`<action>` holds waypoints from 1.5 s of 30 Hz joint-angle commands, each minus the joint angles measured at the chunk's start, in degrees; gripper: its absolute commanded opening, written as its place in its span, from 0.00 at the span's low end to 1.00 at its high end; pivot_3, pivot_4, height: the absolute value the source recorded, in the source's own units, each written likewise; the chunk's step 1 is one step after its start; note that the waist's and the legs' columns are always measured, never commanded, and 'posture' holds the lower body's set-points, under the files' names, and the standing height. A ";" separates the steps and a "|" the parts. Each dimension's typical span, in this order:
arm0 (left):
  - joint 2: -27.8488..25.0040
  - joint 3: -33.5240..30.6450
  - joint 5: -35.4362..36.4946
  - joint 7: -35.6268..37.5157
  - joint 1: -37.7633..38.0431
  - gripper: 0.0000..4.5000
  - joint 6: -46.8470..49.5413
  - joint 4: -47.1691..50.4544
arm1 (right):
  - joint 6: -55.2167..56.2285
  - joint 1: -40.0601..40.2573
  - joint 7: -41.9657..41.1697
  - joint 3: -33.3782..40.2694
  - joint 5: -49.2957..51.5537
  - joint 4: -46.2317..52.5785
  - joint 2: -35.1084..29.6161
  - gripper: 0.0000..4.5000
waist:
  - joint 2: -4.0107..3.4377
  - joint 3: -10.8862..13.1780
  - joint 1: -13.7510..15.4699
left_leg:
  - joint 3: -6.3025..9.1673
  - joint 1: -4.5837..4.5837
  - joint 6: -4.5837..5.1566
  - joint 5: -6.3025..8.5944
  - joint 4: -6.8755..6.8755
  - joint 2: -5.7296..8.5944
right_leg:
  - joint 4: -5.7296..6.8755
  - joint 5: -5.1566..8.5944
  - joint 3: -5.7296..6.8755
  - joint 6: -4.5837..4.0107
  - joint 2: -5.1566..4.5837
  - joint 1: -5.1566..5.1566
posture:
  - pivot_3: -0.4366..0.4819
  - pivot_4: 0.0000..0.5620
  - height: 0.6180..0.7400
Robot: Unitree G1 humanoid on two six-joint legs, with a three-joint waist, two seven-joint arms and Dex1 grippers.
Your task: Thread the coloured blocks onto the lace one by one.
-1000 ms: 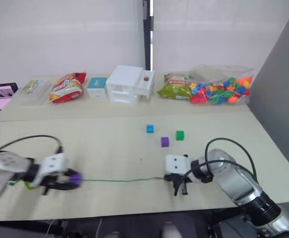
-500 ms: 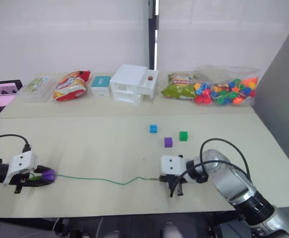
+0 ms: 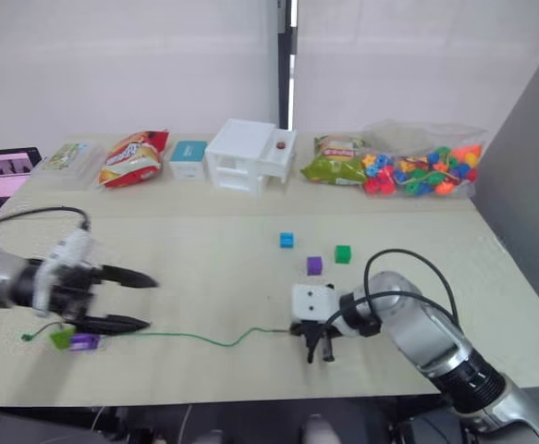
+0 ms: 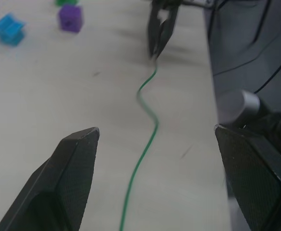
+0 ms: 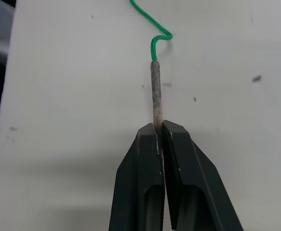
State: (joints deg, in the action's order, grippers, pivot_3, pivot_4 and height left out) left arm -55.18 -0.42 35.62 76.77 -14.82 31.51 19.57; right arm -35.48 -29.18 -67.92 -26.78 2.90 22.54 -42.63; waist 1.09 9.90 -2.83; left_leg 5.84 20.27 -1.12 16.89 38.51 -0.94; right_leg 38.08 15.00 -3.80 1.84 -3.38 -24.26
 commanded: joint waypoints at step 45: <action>24.09 22.35 -24.80 -14.46 -8.08 0.00 -10.20 -11.07 | -19.02 -5.48 8.68 -5.26 1.32 8.97 1.05 0.00 | 0.07 -0.03 0.49 | 0.09 0.07 0.00 0.00 0.31 0.12 | -0.04 -0.02 -0.01 0.03 -0.04 0.08 | 0.48 0.27 1.00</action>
State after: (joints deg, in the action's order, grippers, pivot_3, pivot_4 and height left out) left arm -31.31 22.35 10.81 62.45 -22.56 21.54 7.50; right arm -54.16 -33.52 -59.11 -32.82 3.38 29.32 -41.23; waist 1.17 9.87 -2.35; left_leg 5.93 20.35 -1.12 16.89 38.82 -0.82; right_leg 38.04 14.98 -3.80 1.87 -3.42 -24.18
